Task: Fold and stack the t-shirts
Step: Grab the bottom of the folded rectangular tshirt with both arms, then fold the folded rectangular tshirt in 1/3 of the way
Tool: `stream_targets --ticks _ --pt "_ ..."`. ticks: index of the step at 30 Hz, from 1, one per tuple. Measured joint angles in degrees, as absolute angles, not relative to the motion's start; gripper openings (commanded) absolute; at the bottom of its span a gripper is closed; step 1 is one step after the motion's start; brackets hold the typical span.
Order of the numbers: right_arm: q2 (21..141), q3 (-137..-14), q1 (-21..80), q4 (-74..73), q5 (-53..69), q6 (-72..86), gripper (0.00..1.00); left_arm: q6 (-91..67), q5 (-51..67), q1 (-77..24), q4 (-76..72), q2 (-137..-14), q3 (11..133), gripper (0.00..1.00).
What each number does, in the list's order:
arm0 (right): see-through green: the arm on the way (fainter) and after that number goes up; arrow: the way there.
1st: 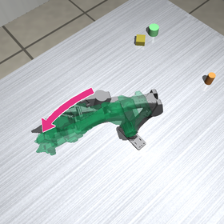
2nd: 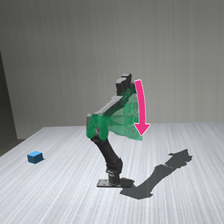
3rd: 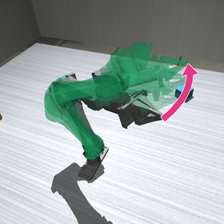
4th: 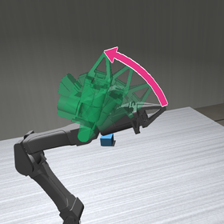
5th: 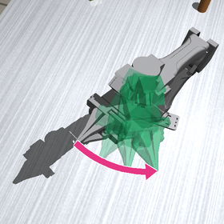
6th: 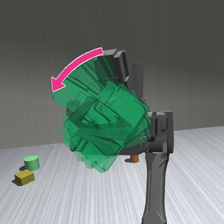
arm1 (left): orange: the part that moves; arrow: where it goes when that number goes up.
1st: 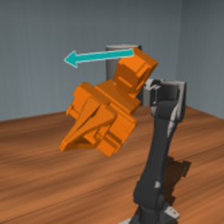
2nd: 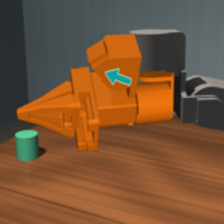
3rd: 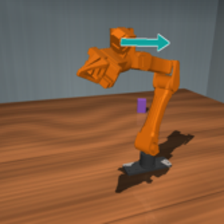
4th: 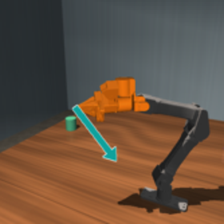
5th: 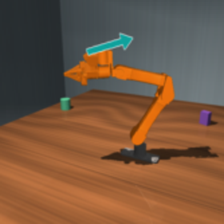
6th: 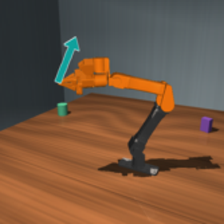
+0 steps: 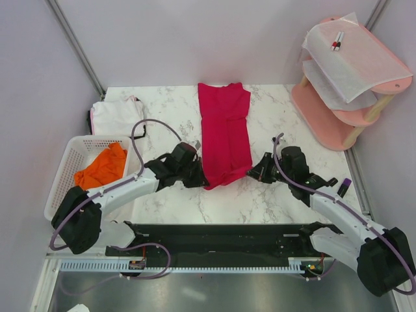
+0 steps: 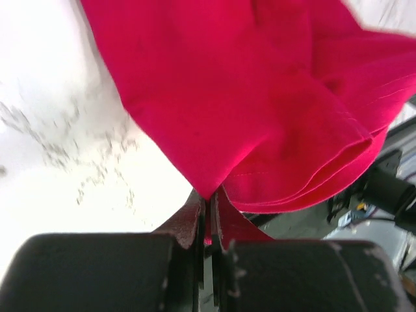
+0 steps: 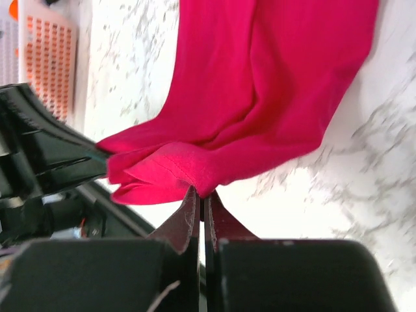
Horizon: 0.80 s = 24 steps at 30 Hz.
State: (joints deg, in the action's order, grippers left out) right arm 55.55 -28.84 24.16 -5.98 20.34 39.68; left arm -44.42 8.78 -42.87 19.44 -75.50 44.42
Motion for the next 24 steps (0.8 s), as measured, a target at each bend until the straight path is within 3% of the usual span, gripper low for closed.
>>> stream_targets --ticks 12,23,24 --pt "71.53 -40.07 23.29 2.87 9.32 32.47 0.00 -38.17 7.92 -32.29 21.17 -88.99 61.65 0.02" --pt "93.32 -50.89 19.53 14.04 8.80 32.32 0.01 -33.23 12.75 -25.74 20.99 -105.69 77.84 0.02" --pt "96.03 -52.47 19.16 14.61 8.97 32.56 0.02 -32.86 13.61 -25.26 21.08 -107.77 79.50 0.07"
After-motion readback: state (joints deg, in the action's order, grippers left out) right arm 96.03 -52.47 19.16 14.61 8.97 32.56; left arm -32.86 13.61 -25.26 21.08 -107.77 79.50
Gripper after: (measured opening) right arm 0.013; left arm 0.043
